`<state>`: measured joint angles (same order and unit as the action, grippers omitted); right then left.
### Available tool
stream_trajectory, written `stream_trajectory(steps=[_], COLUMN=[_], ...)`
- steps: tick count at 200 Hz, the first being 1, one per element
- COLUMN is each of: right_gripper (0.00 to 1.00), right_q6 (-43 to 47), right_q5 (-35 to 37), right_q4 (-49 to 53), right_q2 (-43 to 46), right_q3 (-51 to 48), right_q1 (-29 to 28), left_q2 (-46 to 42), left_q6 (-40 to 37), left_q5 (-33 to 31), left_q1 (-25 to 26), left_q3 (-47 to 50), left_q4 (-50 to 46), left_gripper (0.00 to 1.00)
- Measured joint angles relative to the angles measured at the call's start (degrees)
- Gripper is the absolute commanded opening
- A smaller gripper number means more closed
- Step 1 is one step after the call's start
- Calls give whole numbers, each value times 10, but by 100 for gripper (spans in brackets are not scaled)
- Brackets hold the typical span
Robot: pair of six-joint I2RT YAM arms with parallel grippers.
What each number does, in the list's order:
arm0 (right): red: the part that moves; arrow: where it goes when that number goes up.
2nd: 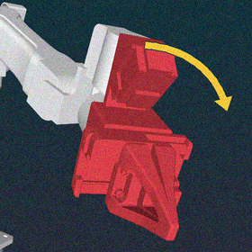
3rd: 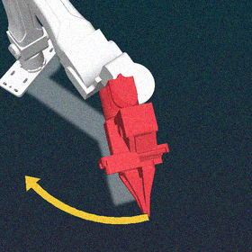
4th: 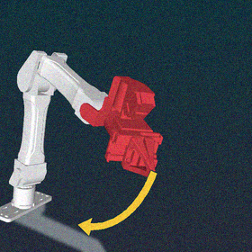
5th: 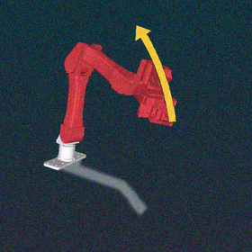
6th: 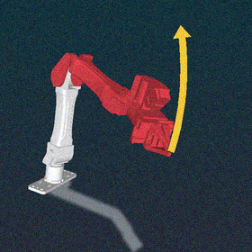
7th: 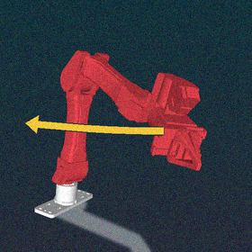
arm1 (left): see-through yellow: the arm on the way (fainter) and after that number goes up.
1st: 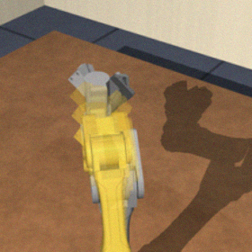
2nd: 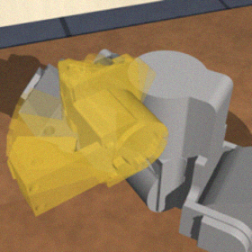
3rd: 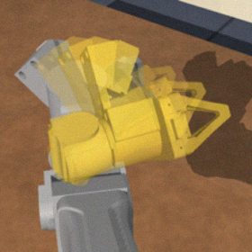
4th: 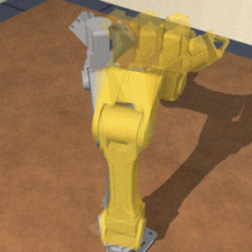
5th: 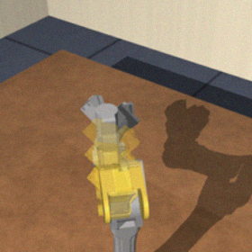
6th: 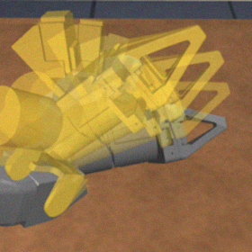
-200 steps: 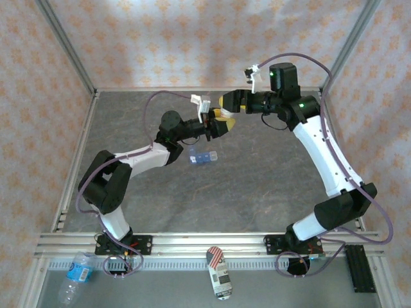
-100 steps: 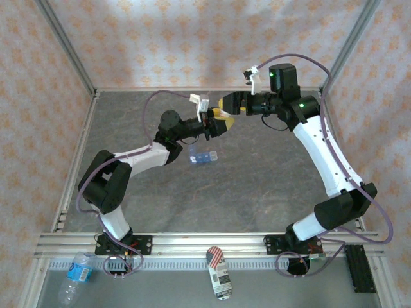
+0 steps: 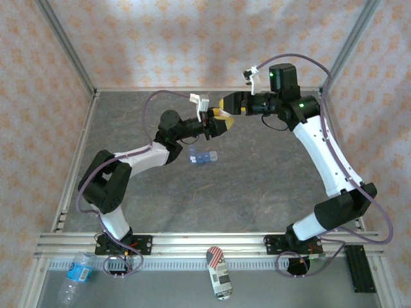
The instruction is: Sort the pills into containers
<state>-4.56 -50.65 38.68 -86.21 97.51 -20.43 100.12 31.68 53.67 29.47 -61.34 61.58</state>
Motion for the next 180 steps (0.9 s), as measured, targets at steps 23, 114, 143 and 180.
stream_trajectory(steps=[23, 114, 143, 180], right_gripper=[64, 25, 18, 15], right_q6=[0, 13, 9, -36], right_q5=[-1, 2, 24, 95], right_q4=[0, -1, -17, -94], right_q2=[-4, -17, -14, 12], right_q3=[0, 0, -17, -83], right_q1=[0, 0, -8, -38], left_q2=[0, 0, -1, -48], left_q6=[0, 13, -3, -100], left_q5=[2, 12, 3, -84], left_q1=[0, -2, -2, 9], left_q3=[-1, -2, -1, 27], left_q4=[0, -9, -27, -131], left_gripper=[0, 0, 0, 0])
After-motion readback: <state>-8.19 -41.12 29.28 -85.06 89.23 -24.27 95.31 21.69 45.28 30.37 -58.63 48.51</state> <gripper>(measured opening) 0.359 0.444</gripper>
